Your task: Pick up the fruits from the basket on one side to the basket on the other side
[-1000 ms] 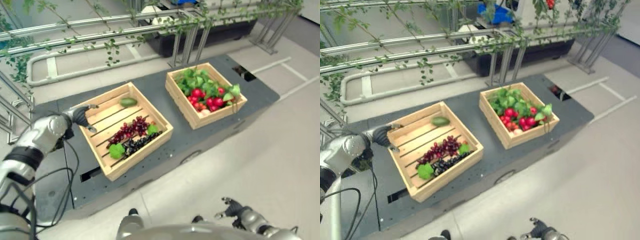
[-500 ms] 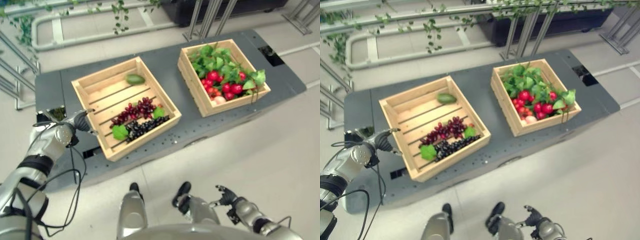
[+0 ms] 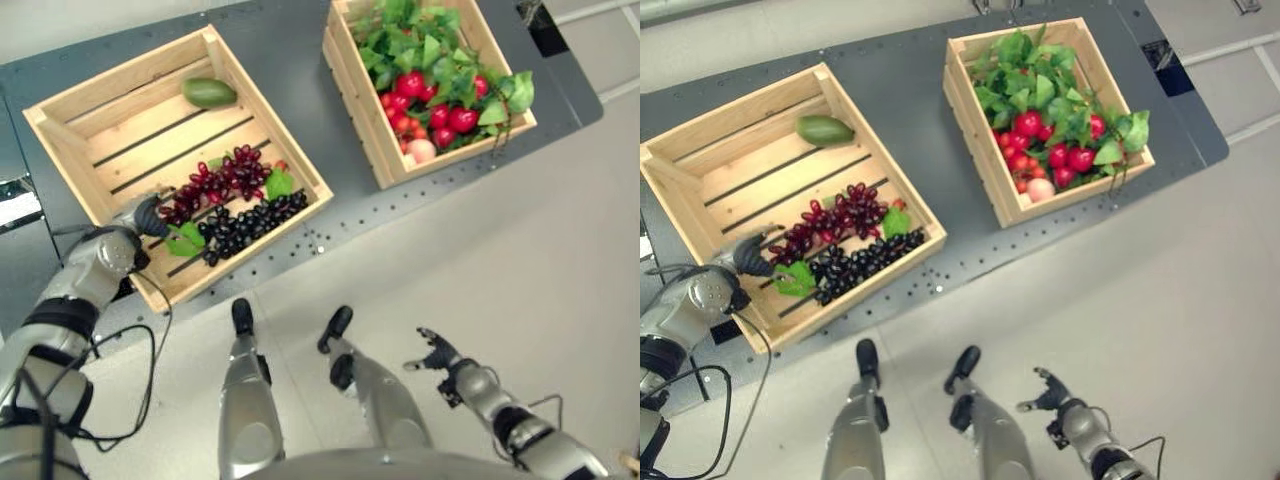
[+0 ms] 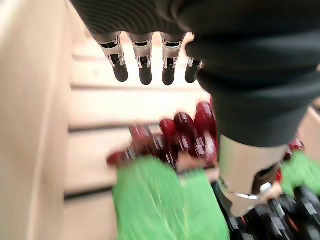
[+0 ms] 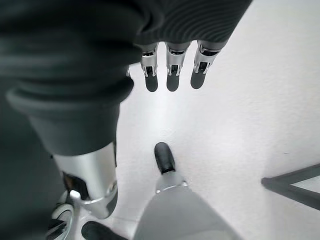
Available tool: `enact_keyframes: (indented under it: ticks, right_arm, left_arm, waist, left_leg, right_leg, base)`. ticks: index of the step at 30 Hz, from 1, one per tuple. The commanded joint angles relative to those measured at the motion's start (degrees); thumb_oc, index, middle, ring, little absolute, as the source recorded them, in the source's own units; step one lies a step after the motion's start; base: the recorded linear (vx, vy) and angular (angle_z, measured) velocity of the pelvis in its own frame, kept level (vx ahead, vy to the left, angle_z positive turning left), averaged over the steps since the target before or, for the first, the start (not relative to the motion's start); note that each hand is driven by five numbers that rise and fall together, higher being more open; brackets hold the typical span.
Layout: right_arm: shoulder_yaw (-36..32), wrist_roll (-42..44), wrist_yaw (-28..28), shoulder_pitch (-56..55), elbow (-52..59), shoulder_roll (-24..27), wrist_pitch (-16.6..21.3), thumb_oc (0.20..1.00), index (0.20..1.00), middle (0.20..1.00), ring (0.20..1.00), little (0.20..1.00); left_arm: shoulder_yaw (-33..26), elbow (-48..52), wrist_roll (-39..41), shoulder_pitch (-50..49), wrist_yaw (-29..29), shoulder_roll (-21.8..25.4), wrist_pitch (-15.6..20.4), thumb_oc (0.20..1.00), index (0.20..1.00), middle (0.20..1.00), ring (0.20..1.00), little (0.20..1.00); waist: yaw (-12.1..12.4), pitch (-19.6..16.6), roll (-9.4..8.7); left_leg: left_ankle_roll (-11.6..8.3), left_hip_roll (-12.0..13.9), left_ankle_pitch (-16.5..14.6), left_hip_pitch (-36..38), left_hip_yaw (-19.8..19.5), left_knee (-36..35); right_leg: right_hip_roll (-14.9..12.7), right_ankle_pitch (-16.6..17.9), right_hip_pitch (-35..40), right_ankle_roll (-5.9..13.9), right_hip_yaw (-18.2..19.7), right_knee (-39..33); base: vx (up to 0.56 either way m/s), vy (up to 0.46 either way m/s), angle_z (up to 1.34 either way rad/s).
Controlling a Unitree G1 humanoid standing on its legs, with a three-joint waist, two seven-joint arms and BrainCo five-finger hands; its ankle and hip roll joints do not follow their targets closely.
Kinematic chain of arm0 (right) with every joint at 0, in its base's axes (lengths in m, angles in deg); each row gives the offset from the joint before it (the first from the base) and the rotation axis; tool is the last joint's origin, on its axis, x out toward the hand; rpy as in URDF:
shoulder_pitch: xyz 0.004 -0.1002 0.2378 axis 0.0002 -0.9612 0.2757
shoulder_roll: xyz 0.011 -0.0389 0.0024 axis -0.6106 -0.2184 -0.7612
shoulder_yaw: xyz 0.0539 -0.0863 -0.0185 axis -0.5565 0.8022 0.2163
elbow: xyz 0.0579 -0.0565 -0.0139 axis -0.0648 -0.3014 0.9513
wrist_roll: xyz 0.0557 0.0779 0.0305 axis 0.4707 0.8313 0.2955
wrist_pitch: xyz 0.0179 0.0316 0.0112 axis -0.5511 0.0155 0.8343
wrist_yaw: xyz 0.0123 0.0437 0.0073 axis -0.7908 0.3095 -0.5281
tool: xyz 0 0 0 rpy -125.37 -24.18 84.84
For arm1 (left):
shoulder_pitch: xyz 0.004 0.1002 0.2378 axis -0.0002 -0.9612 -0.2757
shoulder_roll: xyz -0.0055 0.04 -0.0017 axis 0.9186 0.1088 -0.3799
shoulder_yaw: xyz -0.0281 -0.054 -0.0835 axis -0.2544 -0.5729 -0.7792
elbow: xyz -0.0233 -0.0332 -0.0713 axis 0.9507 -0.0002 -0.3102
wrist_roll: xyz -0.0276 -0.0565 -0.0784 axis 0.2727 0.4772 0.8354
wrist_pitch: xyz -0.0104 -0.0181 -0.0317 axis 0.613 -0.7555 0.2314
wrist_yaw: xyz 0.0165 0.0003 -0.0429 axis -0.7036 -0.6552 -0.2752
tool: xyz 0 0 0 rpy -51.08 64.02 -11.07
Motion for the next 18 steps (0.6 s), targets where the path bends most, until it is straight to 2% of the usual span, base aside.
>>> enact_keyframes:
  ticks: [1,7,14,18]
  right_arm:
    - [1.4,0.6,-0.3,-1.9,-0.2,1.7,0.6,1.0,1.0,1.0,1.0,1.0]
    - [2.4,1.3,-0.2,-1.2,-0.2,1.0,0.8,1.0,1.0,1.0,1.0,1.0]
    - [2.2,2.0,-1.0,0.5,1.0,1.8,1.0,1.0,1.0,1.0,1.0,1.0]
    - [2.7,2.2,-0.9,0.7,4.2,3.3,1.5,1.0,1.0,1.0,1.0,1.0]
  left_arm:
    - [-1.6,-0.1,0.0,2.1,-2.7,1.8,0.9,1.0,1.0,1.0,1.0,1.0]
    - [-0.4,-0.8,-0.9,4.6,-4.1,3.3,0.8,1.0,1.0,1.0,1.0,1.0]
    - [-1.0,-1.3,0.0,4.2,-4.9,2.5,0.9,1.0,1.0,1.0,1.0,1.0]
    - [-0.7,-2.3,0.6,5.1,-4.8,3.0,0.8,1.0,1.0,1.0,1.0,1.0]
  waist:
    - [0.6,-3.7,-0.19]
    - [0.1,-4.9,-1.41]
    - [0.3,-3.3,-0.94]
    - [-0.1,-2.3,-1.58]
  left_leg:
    - [-0.48,-0.5,-3.4,-1.1,0.8,3.7]
    - [-0.64,-0.3,-3.0,-1.0,0.4,2.5]
    - [-1.0,-0.3,-1.6,-1.5,0.3,1.0]
    - [-1.33,0.2,-0.9,-2.8,0.0,0.5]
  right_leg:
    - [-2.5,-1.7,1.8,7.72,-0.6,0.8]
    - [-1.2,-1.6,1.3,7.9,-0.3,-0.1]
    - [-0.6,-1.6,0.1,7.66,-0.5,-0.5]
    - [0.0,-1.2,-1.3,7.81,-0.4,-0.8]
  base:
    - [0.08,-0.023,-0.07]
    - [0.06,-0.034,-0.07]
    - [0.01,-0.01,-0.06]
    - [0.01,-0.064,0.0]
